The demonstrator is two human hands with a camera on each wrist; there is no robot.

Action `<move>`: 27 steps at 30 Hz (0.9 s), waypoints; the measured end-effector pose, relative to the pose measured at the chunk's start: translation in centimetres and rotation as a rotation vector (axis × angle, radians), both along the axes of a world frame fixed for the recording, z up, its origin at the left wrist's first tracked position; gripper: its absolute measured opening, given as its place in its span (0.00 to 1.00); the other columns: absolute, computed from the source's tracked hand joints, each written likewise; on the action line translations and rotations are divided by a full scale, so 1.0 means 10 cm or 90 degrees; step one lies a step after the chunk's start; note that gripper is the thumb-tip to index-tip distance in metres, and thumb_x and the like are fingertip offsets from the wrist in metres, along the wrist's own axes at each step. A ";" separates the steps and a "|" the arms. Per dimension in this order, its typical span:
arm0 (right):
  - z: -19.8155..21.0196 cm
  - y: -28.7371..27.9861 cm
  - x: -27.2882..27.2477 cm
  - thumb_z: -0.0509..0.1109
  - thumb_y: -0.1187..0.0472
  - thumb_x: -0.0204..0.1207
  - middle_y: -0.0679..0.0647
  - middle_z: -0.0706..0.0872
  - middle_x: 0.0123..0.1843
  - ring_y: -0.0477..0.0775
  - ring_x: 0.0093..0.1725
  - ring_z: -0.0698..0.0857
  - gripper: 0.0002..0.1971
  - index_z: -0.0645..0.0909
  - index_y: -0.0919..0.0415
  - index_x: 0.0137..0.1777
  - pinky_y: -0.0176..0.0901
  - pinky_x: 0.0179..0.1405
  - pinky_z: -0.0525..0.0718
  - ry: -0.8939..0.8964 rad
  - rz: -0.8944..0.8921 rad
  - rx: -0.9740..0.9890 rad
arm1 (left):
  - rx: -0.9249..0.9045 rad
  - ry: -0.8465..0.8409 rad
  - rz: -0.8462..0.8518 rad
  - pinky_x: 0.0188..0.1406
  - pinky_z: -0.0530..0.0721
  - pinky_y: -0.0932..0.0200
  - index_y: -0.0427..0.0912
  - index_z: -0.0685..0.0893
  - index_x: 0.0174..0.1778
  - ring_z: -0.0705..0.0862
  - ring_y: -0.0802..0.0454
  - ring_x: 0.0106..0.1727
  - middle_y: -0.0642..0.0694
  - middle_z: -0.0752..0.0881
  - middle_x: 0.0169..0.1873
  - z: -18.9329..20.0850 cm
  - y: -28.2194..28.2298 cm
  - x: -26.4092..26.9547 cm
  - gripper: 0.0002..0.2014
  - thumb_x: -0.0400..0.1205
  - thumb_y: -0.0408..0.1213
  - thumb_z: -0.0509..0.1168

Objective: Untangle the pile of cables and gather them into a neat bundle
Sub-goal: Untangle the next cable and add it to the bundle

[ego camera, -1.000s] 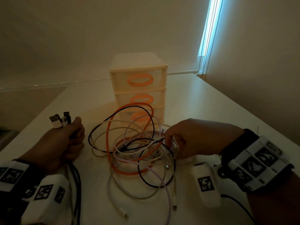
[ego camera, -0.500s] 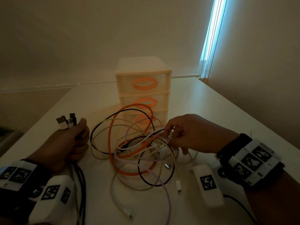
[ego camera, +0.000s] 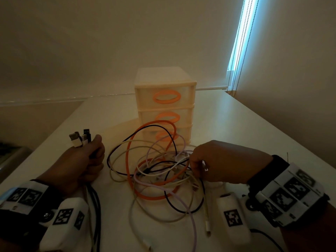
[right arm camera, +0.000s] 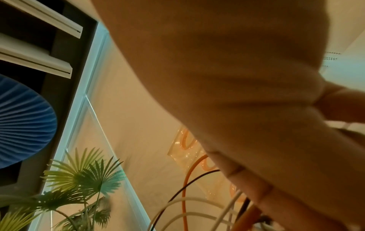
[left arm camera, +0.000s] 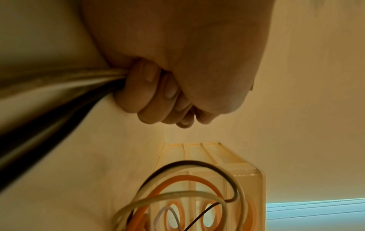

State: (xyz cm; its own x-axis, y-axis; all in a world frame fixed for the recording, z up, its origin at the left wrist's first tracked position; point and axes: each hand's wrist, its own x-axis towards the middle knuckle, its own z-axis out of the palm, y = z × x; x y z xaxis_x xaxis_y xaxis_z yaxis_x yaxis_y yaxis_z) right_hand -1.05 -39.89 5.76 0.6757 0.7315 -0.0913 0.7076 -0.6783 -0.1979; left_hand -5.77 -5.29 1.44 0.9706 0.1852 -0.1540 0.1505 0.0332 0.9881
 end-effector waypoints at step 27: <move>0.26 -0.54 0.16 0.67 0.55 0.85 0.38 0.84 0.44 0.36 0.42 0.80 0.06 0.81 0.42 0.50 0.32 0.46 0.77 0.117 -0.099 0.209 | -0.003 0.005 -0.009 0.19 0.54 0.68 0.44 0.68 0.28 0.54 0.55 0.21 0.47 0.57 0.26 -0.01 0.00 0.00 0.26 0.89 0.56 0.56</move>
